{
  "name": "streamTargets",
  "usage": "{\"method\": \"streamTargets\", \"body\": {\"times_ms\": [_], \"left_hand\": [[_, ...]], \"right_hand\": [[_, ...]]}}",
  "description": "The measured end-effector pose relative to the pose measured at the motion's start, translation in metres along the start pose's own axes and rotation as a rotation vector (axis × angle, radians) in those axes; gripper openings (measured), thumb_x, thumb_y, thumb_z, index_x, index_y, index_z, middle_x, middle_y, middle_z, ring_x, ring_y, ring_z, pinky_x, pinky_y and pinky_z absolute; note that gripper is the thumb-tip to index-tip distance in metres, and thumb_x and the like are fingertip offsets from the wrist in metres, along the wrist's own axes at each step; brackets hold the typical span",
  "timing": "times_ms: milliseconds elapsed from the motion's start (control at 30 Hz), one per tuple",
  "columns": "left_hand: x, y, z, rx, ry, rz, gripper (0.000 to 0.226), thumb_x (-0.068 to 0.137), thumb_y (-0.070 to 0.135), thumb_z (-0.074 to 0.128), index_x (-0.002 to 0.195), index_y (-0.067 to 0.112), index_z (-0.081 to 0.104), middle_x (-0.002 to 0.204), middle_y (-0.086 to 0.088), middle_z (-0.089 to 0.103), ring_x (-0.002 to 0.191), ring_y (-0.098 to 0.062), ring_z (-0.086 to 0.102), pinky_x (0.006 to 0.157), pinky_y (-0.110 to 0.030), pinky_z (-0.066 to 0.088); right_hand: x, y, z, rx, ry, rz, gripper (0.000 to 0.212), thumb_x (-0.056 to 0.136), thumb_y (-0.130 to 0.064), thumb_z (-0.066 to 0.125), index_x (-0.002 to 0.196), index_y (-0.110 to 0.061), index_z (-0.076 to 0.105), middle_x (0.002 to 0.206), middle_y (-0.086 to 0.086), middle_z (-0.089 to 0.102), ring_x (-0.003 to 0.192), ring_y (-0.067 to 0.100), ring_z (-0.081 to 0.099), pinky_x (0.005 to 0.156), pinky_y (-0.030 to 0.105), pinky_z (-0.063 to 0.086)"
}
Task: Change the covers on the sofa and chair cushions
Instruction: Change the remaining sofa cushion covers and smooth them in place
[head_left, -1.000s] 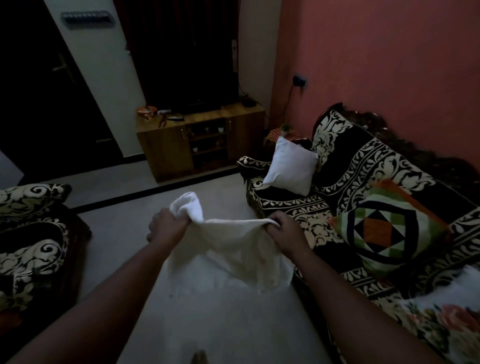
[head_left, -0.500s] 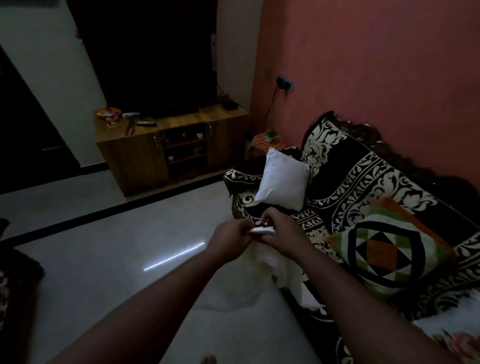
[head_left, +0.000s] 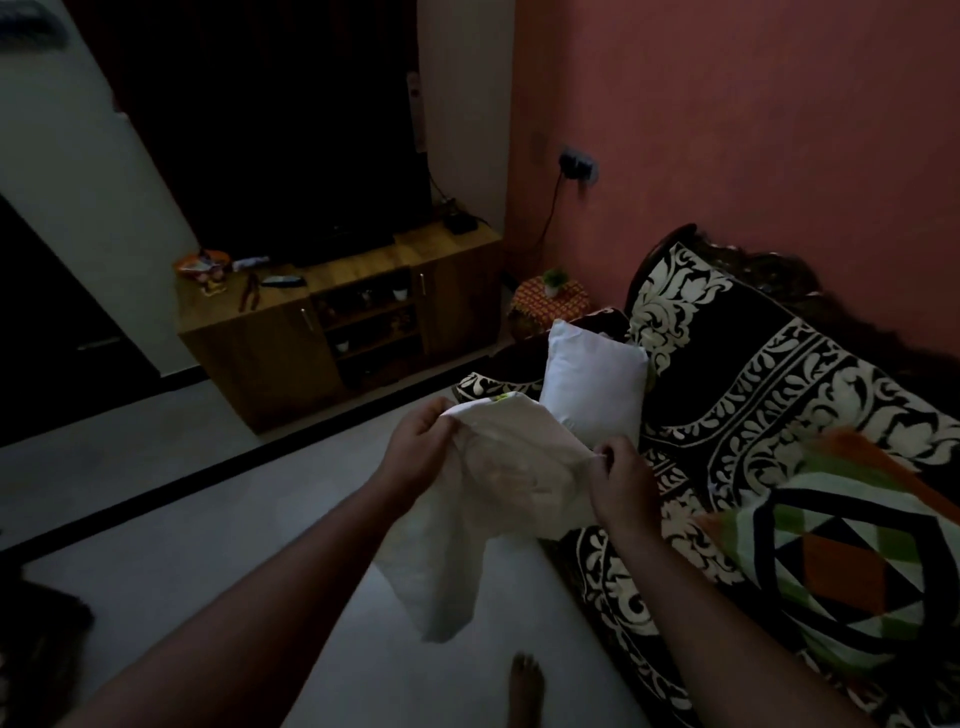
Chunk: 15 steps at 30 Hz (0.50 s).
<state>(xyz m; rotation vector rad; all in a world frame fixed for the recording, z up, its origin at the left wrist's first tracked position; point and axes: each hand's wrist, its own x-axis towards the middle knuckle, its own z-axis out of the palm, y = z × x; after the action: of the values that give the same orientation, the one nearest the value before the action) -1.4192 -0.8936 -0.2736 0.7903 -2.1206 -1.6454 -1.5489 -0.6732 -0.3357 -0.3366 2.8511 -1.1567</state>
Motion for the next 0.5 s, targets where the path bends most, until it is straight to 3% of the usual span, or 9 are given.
{"method": "streamTargets", "body": {"times_ms": [67, 133, 167, 233, 300, 400, 433, 500], "left_hand": [[0.022, 0.006, 0.009, 0.025, -0.004, -0.018, 0.015, 0.1, 0.015, 0.053, 0.09, 0.012, 0.065, 0.076, 0.006, 0.061, 0.064, -0.004, 0.053, 0.06, -0.027, 0.042], [0.037, 0.011, 0.015, 0.047, -0.023, -0.026, 0.013, 0.099, 0.012, 0.054, 0.094, 0.011, 0.065, 0.079, 0.004, 0.063, 0.065, -0.002, 0.054, 0.06, -0.024, 0.044], [0.047, 0.012, 0.018, 0.062, -0.035, -0.031, 0.012, 0.099, 0.01, 0.054, 0.095, 0.011, 0.066, 0.08, 0.002, 0.064, 0.067, -0.003, 0.056, 0.061, -0.024, 0.045], [0.062, 0.013, 0.022, 0.092, -0.095, -0.039, 0.011, 0.098, 0.012, 0.057, 0.095, 0.012, 0.067, 0.088, -0.006, 0.07, 0.073, -0.008, 0.061, 0.064, -0.026, 0.049], [0.073, 0.011, 0.021, 0.093, -0.21, -0.065, 0.007, 0.091, 0.018, 0.061, 0.093, 0.014, 0.068, 0.09, -0.008, 0.072, 0.077, -0.014, 0.065, 0.067, -0.032, 0.05], [0.082, 0.002, 0.026, 0.052, -0.363, -0.13, 0.014, 0.082, 0.016, 0.069, 0.095, 0.013, 0.071, 0.09, -0.001, 0.075, 0.081, -0.015, 0.069, 0.071, -0.028, 0.052], [0.084, -0.004, 0.027, 0.069, -0.413, -0.146, 0.017, 0.082, 0.014, 0.072, 0.099, 0.014, 0.072, 0.095, -0.001, 0.076, 0.087, -0.016, 0.071, 0.075, -0.027, 0.054], [0.091, -0.012, 0.03, 0.122, -0.569, -0.184, 0.02, 0.085, 0.011, 0.077, 0.105, 0.016, 0.072, 0.103, -0.002, 0.076, 0.098, -0.018, 0.071, 0.084, -0.029, 0.055]], "right_hand": [[0.027, -0.006, 0.02, 0.168, -0.154, 0.273, 0.027, 0.095, -0.043, 0.06, 0.092, -0.015, 0.058, 0.083, 0.007, 0.066, 0.071, 0.028, 0.061, 0.068, 0.039, 0.053], [0.04, -0.016, 0.039, 0.524, -0.433, 0.61, 0.06, 0.089, -0.072, 0.053, 0.095, -0.013, 0.064, 0.073, 0.008, 0.067, 0.057, 0.025, 0.06, 0.06, 0.039, 0.055], [0.049, -0.024, 0.043, 0.689, -0.567, 0.746, 0.072, 0.084, -0.083, 0.045, 0.098, -0.015, 0.067, 0.074, 0.008, 0.069, 0.058, 0.024, 0.063, 0.058, 0.038, 0.054], [0.074, -0.037, 0.05, 0.906, -0.751, 0.845, 0.083, 0.082, -0.09, 0.031, 0.103, -0.02, 0.071, 0.089, 0.009, 0.074, 0.08, 0.026, 0.069, 0.068, 0.041, 0.053], [0.104, -0.053, 0.059, 0.992, -0.772, 0.813, 0.073, 0.091, -0.08, 0.036, 0.104, -0.018, 0.073, 0.097, 0.011, 0.074, 0.093, 0.029, 0.067, 0.08, 0.046, 0.053], [0.146, -0.075, 0.074, 0.897, -0.622, 0.788, 0.024, 0.095, -0.021, 0.062, 0.111, -0.006, 0.071, 0.109, 0.022, 0.07, 0.097, 0.036, 0.068, 0.077, 0.043, 0.056], [0.157, -0.078, 0.08, 0.859, -0.596, 0.721, 0.024, 0.09, -0.004, 0.057, 0.109, -0.005, 0.07, 0.111, 0.024, 0.068, 0.097, 0.037, 0.067, 0.079, 0.043, 0.056], [0.175, -0.09, 0.081, 0.818, -0.587, 0.537, 0.043, 0.086, 0.007, 0.047, 0.119, -0.009, 0.068, 0.118, 0.02, 0.066, 0.104, 0.036, 0.065, 0.092, 0.044, 0.056]]}}
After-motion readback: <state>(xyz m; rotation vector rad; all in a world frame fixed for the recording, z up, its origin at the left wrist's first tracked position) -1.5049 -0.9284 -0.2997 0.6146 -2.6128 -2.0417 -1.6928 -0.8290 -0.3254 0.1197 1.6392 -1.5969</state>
